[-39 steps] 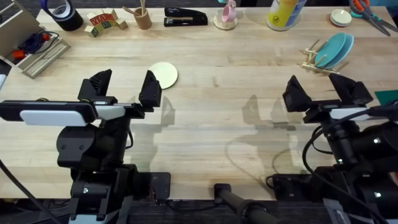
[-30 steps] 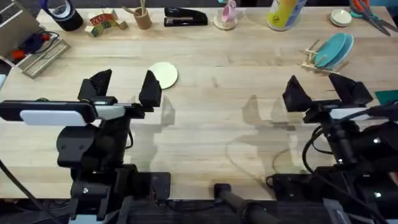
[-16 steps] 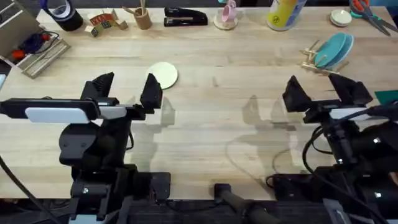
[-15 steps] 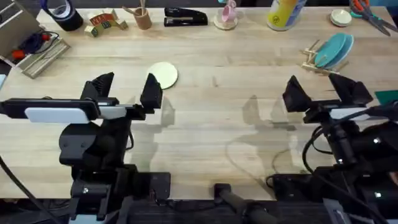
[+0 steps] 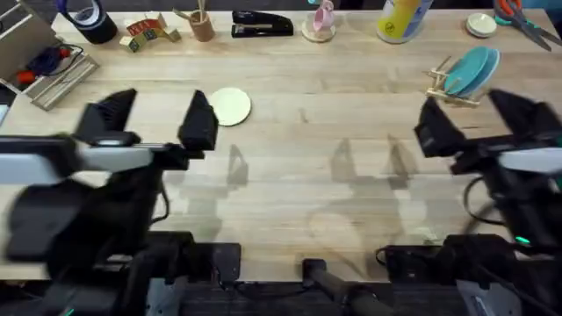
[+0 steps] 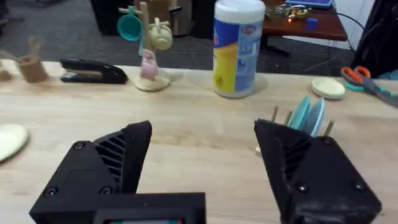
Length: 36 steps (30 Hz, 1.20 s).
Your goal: Pick up the plates from the table one by one and place each into a slot on the dish rack.
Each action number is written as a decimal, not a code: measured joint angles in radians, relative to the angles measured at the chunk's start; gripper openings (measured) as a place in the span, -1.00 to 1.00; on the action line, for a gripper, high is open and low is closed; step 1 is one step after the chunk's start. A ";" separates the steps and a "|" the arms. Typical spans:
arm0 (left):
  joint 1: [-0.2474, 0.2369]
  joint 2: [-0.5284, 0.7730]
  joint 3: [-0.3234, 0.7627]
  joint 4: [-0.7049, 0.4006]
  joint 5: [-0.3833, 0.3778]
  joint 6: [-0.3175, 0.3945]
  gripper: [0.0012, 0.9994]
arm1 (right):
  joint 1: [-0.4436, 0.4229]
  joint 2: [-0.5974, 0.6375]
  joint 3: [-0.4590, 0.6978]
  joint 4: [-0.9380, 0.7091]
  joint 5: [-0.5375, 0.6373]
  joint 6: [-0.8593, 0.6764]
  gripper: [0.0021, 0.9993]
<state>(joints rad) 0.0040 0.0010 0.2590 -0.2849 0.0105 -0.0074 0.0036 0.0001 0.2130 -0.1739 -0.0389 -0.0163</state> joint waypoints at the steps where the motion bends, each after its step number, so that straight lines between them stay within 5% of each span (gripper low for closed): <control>1: 0.000 0.000 0.050 -0.052 0.000 0.000 0.99 | 0.000 0.000 0.050 -0.056 -0.007 -0.005 0.99; 9: 0.000 0.121 0.465 -0.484 0.001 0.000 0.99 | 0.000 0.113 0.449 -0.507 -0.028 -0.030 0.99; 24: 0.000 0.762 1.183 -1.240 0.019 0.000 0.99 | 0.000 0.754 1.038 -1.029 -0.033 -0.060 0.99; 29: 0.000 1.005 1.331 -1.388 0.022 0.000 0.99 | 0.000 0.971 1.206 -1.141 -0.033 -0.071 0.99; 36: 0.000 1.241 1.373 -1.405 0.023 0.000 0.99 | 0.000 1.215 1.405 -1.295 -0.033 -0.100 0.99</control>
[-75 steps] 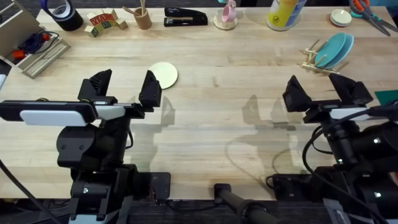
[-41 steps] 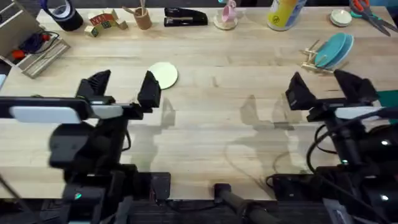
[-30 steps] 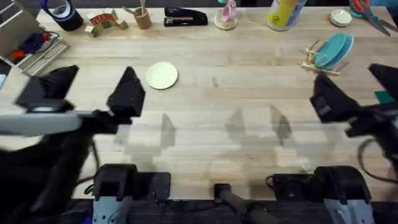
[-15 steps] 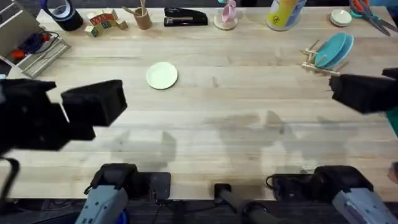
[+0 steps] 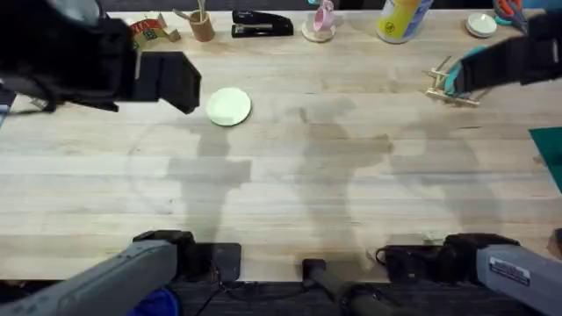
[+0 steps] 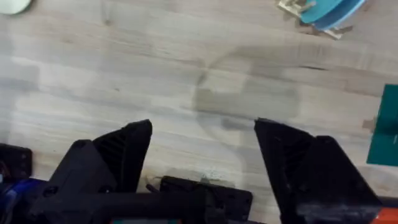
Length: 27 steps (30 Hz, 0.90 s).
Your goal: Pick up the plates from the table one by one and place each into a slot on the dish rack.
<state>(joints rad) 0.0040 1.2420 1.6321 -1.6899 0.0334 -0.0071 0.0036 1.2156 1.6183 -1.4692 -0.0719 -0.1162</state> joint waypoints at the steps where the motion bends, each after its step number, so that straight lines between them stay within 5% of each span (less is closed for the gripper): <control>1: 0.000 0.024 0.000 0.000 0.000 0.000 0.99 | 0.000 0.022 0.012 0.000 0.000 -0.005 0.99; 11: 0.000 0.099 0.000 0.112 0.000 0.000 0.99 | 0.000 0.113 0.027 0.005 0.000 -0.020 0.99; 27: 0.000 0.099 0.000 0.144 0.008 0.000 0.98 | 0.000 0.113 0.028 0.005 0.000 -0.020 0.99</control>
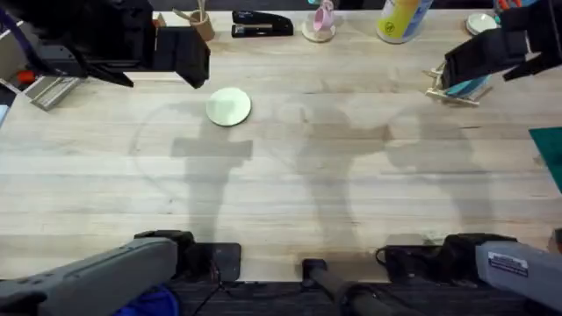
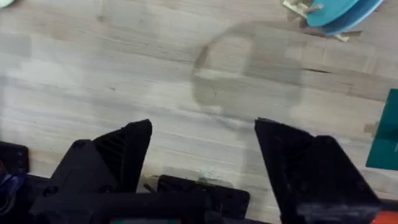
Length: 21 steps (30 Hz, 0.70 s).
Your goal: Pick up the plates from the table one by one and place each into a slot on the dish rack.
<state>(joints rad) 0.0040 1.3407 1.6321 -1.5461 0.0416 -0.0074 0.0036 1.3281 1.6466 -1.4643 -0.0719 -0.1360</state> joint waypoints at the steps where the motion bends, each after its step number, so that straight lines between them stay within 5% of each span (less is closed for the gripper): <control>1: 0.000 0.000 0.000 0.002 0.002 -0.002 0.80 | 0.000 0.000 0.000 0.000 0.000 0.000 0.99; 6: 0.000 0.000 0.000 0.004 0.022 0.001 -0.76 | 0.000 0.000 0.000 0.000 0.000 0.000 0.99; 7: 0.000 0.000 0.000 0.003 0.027 0.004 -0.87 | 0.000 0.000 0.000 0.000 0.000 0.000 0.99; 17: 0.005 0.000 0.000 0.011 0.137 0.005 -0.92 | 0.000 0.000 0.000 0.000 0.000 0.000 0.99; 21: 0.051 0.000 -0.004 0.040 0.237 0.031 -0.92 | 0.000 0.000 0.000 -0.004 0.000 0.000 0.99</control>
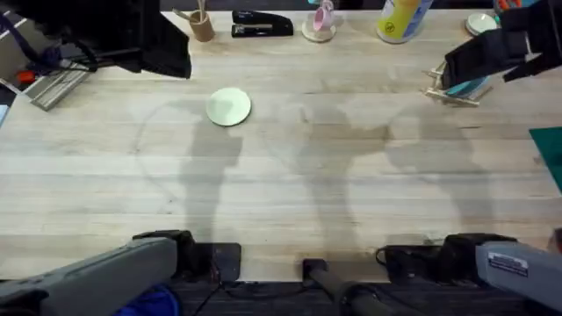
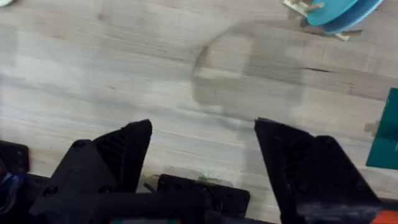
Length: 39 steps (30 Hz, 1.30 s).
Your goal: Pick up the plates from the table one by one and place each into a slot on the dish rack.
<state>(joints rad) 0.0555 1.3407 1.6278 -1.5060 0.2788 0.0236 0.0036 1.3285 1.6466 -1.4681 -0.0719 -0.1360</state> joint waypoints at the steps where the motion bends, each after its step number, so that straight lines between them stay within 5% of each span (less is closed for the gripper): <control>1: 0.020 0.000 -0.009 0.012 0.032 0.010 -0.92 | 0.000 0.000 0.000 0.000 0.000 0.000 0.99; 10: 0.204 0.001 -0.195 0.104 0.314 0.112 -0.92 | 0.000 0.000 0.000 0.000 0.000 0.000 0.99; 16: 0.281 0.057 -0.260 0.113 0.465 0.201 -0.92 | 0.000 0.000 0.000 0.000 0.000 0.000 0.99; 31: 0.299 0.376 -0.269 0.186 0.564 0.336 -0.92 | 0.000 0.000 0.000 0.000 0.000 0.000 0.99; 39: 0.299 0.500 -0.270 0.293 0.567 0.352 -0.92 | 0.000 0.000 0.000 0.000 0.000 0.000 0.99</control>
<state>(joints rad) 0.3542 1.8411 1.3582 -1.2134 0.8459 0.3756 0.0036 1.3281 1.6466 -1.4678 -0.0719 -0.1356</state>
